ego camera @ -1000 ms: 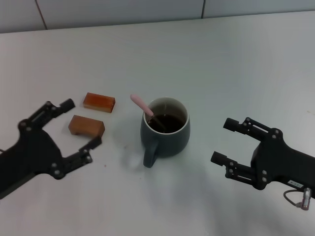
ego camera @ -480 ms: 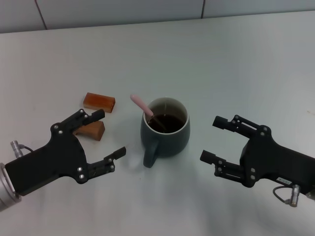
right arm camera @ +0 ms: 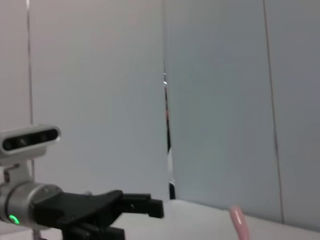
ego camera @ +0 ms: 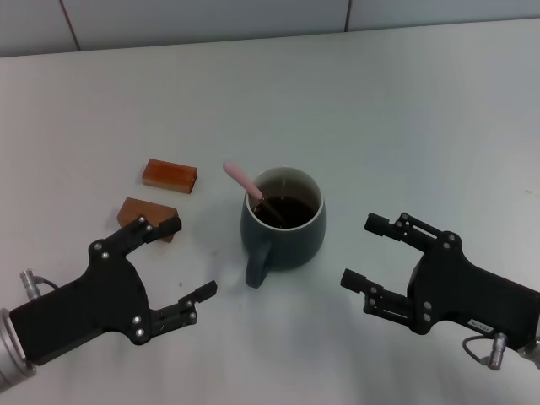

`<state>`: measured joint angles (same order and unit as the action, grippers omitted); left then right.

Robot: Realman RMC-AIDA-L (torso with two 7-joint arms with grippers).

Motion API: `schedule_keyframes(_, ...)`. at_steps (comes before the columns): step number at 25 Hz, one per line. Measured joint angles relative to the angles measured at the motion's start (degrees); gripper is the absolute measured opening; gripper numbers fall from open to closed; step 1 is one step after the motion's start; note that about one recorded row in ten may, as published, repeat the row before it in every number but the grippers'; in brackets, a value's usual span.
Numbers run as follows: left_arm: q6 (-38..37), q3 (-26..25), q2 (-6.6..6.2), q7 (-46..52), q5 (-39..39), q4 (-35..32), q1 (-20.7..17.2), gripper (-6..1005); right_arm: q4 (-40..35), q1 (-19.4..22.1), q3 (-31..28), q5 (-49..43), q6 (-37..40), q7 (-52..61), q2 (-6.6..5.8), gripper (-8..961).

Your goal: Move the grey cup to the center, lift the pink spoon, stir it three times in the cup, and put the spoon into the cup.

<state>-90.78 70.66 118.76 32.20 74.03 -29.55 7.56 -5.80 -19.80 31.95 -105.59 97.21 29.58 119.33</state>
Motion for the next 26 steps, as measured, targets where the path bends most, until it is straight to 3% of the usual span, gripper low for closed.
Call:
schedule_keyframes(8, 1.5, -0.7, -0.31, 3.6, -0.3, 0.0, -2.0, 840, 0.8, 0.9, -1.4, 0.0, -2.7, 0.7, -0.05, 773)
schedule_keyframes(26, 3.9, 0.0, -0.33, 6.6, 0.2, -0.2, -2.4, 840, -0.2, 2.0, -0.7, -0.5, -3.9, 4.0, -0.17, 773)
